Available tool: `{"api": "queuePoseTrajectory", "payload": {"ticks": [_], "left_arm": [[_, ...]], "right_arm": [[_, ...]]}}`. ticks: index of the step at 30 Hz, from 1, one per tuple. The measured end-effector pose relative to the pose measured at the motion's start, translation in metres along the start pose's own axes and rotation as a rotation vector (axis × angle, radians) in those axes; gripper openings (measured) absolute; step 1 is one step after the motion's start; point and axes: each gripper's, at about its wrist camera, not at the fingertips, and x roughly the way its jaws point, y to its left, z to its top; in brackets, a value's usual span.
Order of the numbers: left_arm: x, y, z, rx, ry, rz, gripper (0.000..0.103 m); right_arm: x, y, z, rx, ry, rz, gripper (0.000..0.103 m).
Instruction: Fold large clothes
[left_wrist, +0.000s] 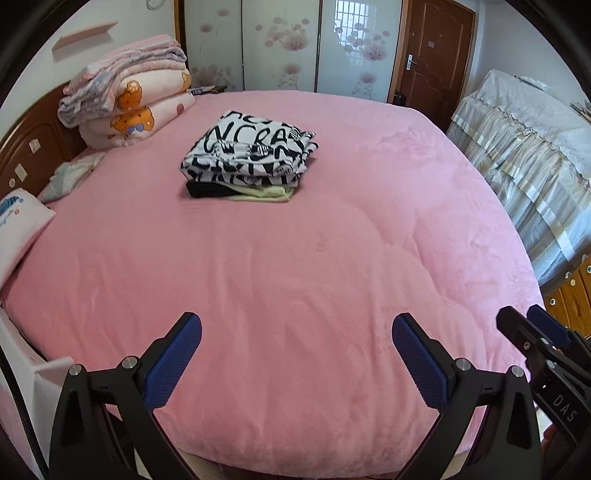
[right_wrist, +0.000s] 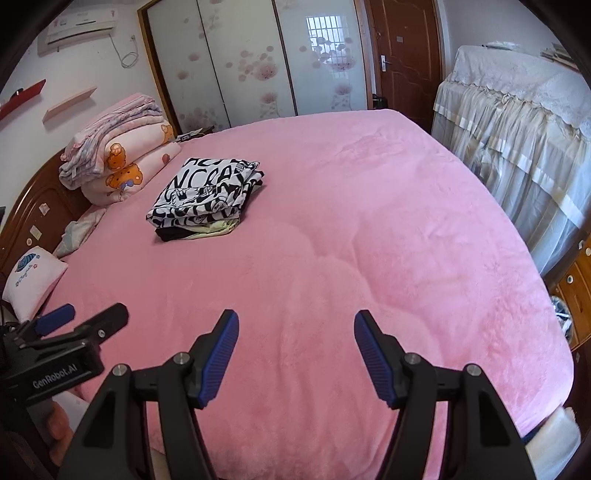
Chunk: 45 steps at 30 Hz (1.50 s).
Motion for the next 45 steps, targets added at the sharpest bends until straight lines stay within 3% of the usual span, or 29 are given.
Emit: {"api": "queuePoseTrajectory", "payload": {"ticks": [7,45], "left_arm": [[-0.001,-0.008,-0.010,0.011,0.000,0.000,0.102],[0.001,-0.028,-0.015,0.047,0.028,-0.011,0.102]], "right_arm": [[0.001,0.013,-0.010,-0.046,-0.004,-0.031,0.065],[0.002,-0.003,-0.011,-0.004,0.010,-0.051,0.065]]}}
